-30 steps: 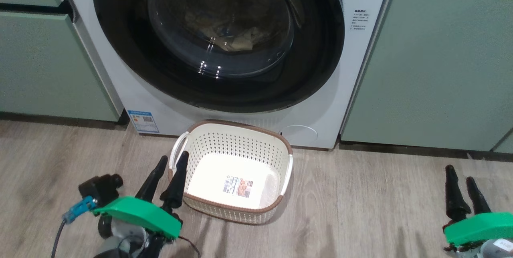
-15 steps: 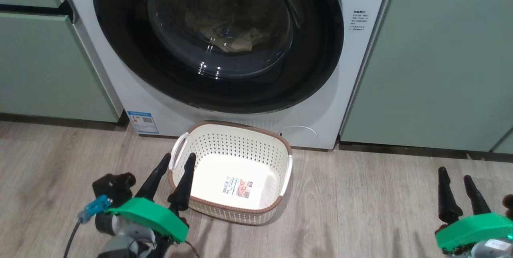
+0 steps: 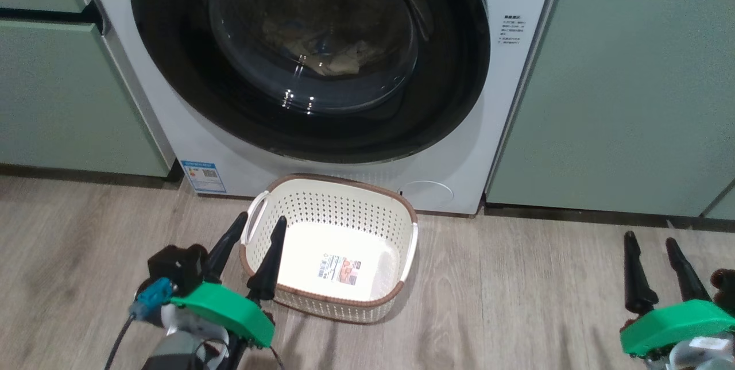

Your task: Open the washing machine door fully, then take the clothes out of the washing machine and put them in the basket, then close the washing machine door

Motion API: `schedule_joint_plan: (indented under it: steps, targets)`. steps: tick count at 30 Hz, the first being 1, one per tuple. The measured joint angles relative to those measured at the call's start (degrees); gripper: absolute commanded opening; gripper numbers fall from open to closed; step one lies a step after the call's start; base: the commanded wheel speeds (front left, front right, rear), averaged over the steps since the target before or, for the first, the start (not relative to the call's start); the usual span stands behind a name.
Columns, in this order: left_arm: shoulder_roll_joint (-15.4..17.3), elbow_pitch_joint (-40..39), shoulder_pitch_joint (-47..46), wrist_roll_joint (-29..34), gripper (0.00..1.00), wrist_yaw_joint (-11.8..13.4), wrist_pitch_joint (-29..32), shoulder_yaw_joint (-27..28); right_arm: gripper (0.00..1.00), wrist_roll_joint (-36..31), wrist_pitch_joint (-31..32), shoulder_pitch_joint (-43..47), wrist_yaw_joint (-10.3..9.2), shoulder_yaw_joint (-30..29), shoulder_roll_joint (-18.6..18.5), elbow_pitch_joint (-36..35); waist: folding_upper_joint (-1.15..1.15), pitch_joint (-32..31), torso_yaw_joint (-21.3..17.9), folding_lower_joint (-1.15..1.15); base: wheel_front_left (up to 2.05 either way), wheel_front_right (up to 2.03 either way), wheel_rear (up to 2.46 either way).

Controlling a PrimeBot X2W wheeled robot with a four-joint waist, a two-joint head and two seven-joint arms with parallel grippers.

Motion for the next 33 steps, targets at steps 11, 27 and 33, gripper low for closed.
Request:
schedule_joint_plan:
  steps: [11,27,33]
  targets:
    - [0.2,0.7,-0.5,7.1,1.0,0.4,-1.9,-0.9,1.0,-5.9,-1.6,-0.2,0.0,0.7,-0.1,0.0,0.0,0.0,-0.1,0.0,0.0,0.0,0.0]
    - [0.5,1.0,-1.1,11.8,1.0,1.3,-3.4,-1.5,1.0,-8.9,-3.1,-0.3,0.0,1.2,-0.1,0.0,0.0,0.1,-0.2,0.0,0.0,0.0,0.0]
    - [0.5,1.0,-1.2,11.7,1.0,1.3,-3.4,-1.5,1.0,-8.5,-3.1,-0.4,0.0,1.2,-0.1,0.0,0.0,0.4,-0.2,0.0,0.0,0.0,0.0]
